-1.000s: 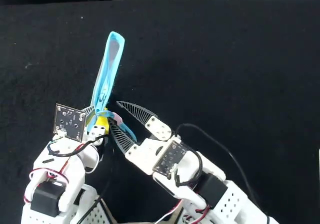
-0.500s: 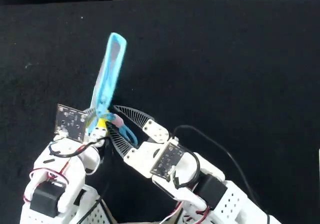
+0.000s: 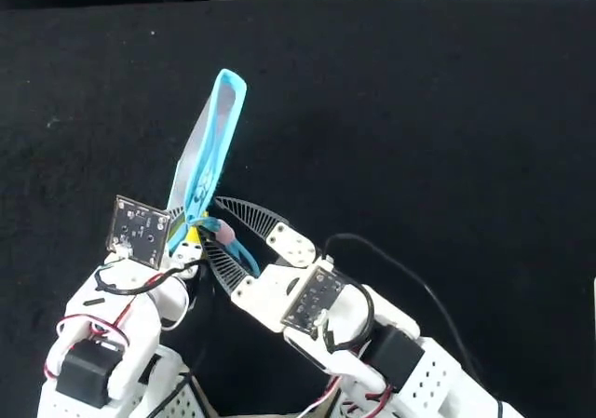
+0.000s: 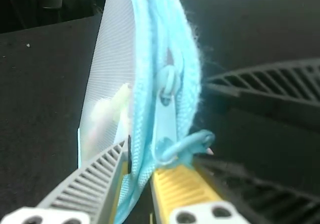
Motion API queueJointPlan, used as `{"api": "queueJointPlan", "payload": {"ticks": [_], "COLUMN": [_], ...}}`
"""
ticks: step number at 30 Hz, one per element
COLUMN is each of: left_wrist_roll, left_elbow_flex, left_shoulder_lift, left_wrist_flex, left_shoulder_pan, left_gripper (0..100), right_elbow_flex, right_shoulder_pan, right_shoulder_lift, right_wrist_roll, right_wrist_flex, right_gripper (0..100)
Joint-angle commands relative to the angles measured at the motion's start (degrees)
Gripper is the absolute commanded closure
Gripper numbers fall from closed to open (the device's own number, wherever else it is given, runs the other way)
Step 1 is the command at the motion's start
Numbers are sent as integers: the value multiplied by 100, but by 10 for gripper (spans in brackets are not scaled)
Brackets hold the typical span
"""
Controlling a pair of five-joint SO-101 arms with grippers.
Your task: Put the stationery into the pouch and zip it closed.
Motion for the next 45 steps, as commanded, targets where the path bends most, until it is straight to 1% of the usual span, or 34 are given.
{"api": "queueJointPlan", "payload": {"ticks": [1,12,18,20,23,25,28,32,37,45], "left_wrist_roll": [-35,-26,-26,-26,-26,-26,-35,-35,-35,-35], "left_elbow_flex": [-189,-127,-127,-127,-127,-127,-127,-127,-127,-127], "left_shoulder_lift": [44,44,44,44,44,44,44,44,44,44], "left_wrist_flex": [-79,-79,-79,-79,-79,-79,-79,-79,-79,-79], "left_shoulder_pan": [-110,-110,-110,-110,-110,-110,-110,-110,-110,-110], "left_gripper": [971,970,970,970,970,970,970,970,970,970], "right_elbow_flex": [-66,-488,-541,-541,-541,-541,-567,-743,-690,-171], "right_shoulder_pan": [-105,-105,-105,-105,-105,-105,-62,369,923,1319], "right_shoulder_lift": [136,1288,1393,1393,1393,1393,1385,1376,901,-673], "right_wrist_roll": [18,-26,-26,-26,-9,9,9,-26,-35,-35], "right_wrist_flex": [35,26,26,18,-9,-9,-9,35,35,26], "right_gripper": [865,865,865,886,993,976,988,988,988,988]}}
